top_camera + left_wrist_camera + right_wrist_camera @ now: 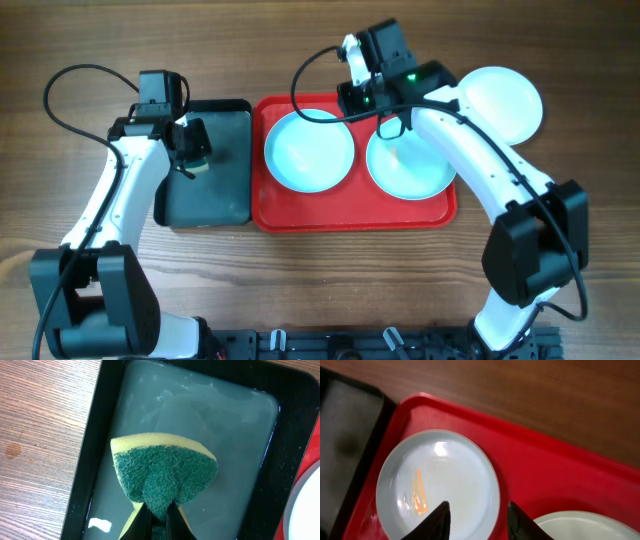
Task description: Clean dirty plates on tray and stack at the side
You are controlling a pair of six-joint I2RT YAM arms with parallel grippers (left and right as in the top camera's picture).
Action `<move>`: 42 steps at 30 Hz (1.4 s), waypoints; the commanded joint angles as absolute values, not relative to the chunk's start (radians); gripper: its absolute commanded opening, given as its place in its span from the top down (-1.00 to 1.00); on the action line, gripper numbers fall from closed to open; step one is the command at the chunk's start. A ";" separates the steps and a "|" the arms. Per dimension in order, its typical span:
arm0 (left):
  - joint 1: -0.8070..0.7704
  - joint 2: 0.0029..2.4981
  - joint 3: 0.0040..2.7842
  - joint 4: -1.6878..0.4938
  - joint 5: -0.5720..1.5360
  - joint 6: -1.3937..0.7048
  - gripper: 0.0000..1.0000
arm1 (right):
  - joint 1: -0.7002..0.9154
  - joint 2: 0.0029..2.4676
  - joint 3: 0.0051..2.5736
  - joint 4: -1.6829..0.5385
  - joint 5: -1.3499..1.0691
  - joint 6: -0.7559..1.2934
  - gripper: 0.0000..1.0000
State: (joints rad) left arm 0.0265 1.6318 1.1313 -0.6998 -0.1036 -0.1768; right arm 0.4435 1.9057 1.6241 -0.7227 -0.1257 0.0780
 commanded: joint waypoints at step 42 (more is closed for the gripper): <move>0.030 1.636 1.126 -0.685 -0.094 -0.168 0.92 | 0.446 2.115 1.642 -0.813 0.039 0.229 0.92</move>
